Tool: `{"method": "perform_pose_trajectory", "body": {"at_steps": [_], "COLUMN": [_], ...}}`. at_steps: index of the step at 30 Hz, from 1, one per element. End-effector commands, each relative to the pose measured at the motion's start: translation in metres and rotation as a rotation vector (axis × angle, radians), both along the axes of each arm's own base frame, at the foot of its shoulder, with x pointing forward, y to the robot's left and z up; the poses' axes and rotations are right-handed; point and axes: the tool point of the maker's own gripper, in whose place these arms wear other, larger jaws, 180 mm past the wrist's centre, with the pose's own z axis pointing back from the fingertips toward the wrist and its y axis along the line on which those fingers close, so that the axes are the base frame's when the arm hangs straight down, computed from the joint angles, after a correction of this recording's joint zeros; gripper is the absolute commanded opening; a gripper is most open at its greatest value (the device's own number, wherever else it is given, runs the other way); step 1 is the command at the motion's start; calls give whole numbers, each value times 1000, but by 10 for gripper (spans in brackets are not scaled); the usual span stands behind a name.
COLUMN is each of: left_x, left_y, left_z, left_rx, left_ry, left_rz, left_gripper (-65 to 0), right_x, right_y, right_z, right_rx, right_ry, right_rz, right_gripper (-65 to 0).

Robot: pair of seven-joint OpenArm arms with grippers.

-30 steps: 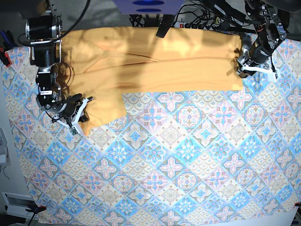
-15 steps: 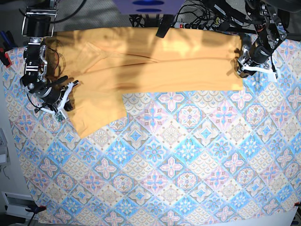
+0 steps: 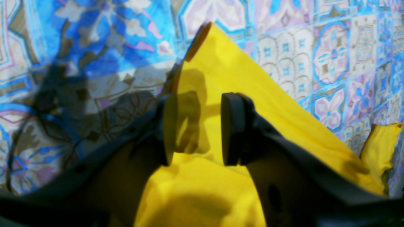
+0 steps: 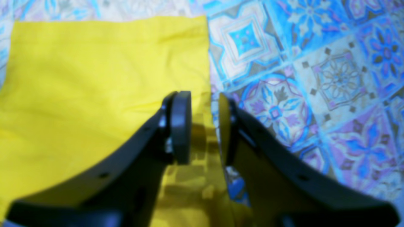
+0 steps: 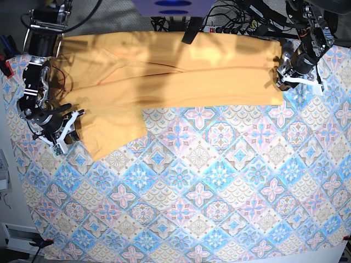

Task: Fold the T-shirt properly
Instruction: 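Move the right gripper to the folded shirt's sleeve corner and grasp it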

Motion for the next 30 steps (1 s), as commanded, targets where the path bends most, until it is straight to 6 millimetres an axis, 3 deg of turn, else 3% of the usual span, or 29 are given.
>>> {"method": "perform_pose_trajectory", "body": {"at_steps": [1, 8, 12, 18, 30], "left_x": [5, 4, 4, 5, 6], "left_y": [4, 4, 4, 3, 4], "left_z": [8, 8, 8, 8, 9], "left_rx": [17, 16, 16, 16, 17], "left_ry": [-25, -23, -24, -26, -29], "left_rz": [-9, -9, -9, -11, -9], "left_gripper": [-423, -423, -423, -423, -423], "right_x": [14, 29, 24, 28, 30], "right_y": [-11, -11, -2, 8, 9], "right_z": [13, -5, -25, -33, -45], "right_rx": [-8, 77, 107, 136, 170], "right_ry": [-38, -22, 27, 31, 67], "right_rz": [-13, -54, -41, -25, -49], "right_gripper": [-467, -432, -389, -344, -343]}}
